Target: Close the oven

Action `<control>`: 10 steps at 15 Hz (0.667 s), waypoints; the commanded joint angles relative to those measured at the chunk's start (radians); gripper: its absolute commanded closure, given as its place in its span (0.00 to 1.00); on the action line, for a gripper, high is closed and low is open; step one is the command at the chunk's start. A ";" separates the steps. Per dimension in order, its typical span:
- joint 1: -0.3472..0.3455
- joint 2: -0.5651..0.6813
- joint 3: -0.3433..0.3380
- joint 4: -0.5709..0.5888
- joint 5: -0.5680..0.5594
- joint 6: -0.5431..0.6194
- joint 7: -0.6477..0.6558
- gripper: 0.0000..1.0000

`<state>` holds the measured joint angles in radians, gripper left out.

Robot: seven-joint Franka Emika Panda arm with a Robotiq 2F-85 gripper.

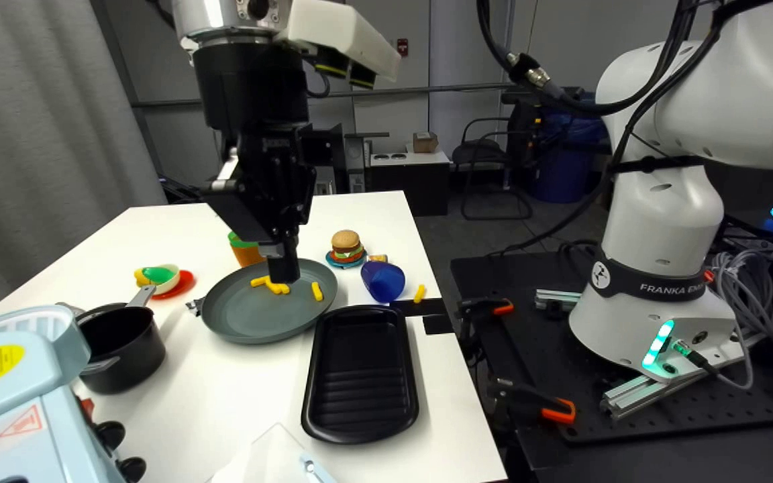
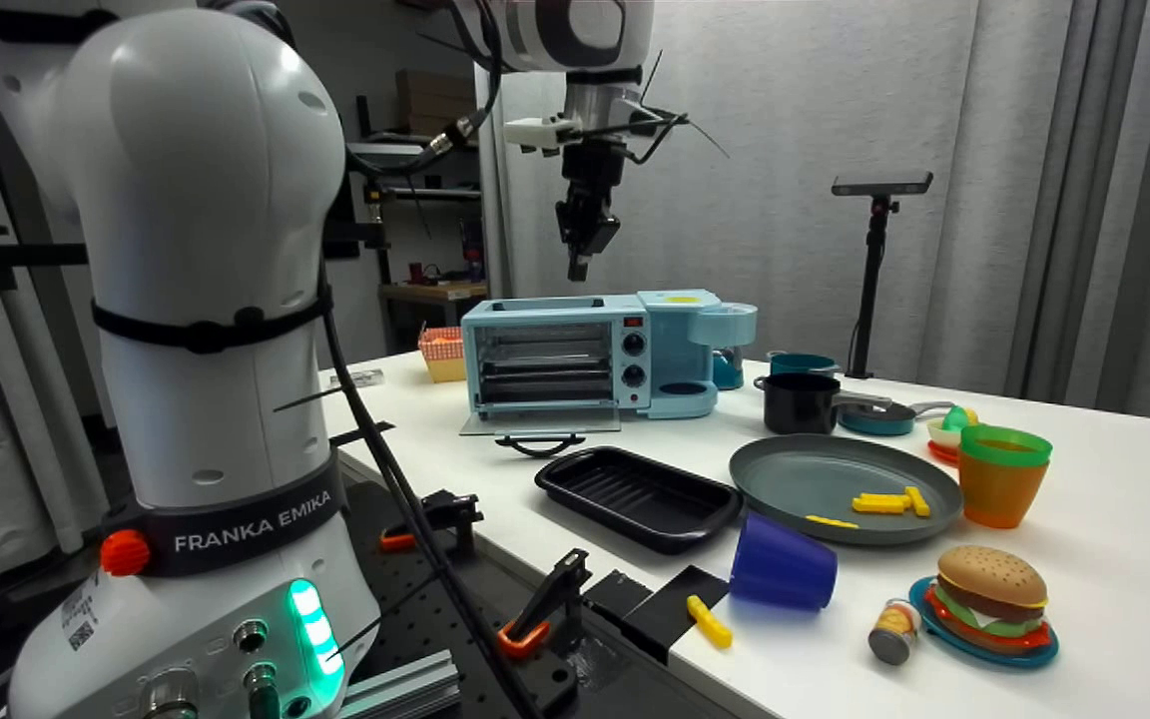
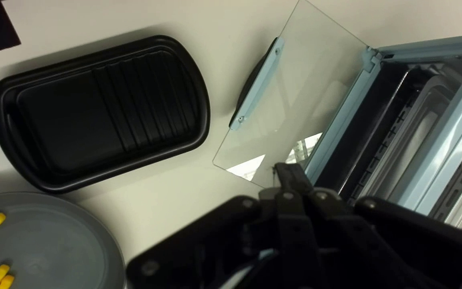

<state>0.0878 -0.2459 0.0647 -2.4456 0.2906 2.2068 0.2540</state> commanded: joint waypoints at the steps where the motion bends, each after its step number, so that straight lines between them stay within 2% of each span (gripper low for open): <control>1: -0.023 0.023 -0.022 -0.028 0.045 0.051 -0.008 1.00; 10: -0.056 0.165 -0.079 0.007 0.182 0.078 -0.031 1.00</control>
<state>0.0485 -0.1279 -0.0033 -2.4648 0.4100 2.2653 0.2491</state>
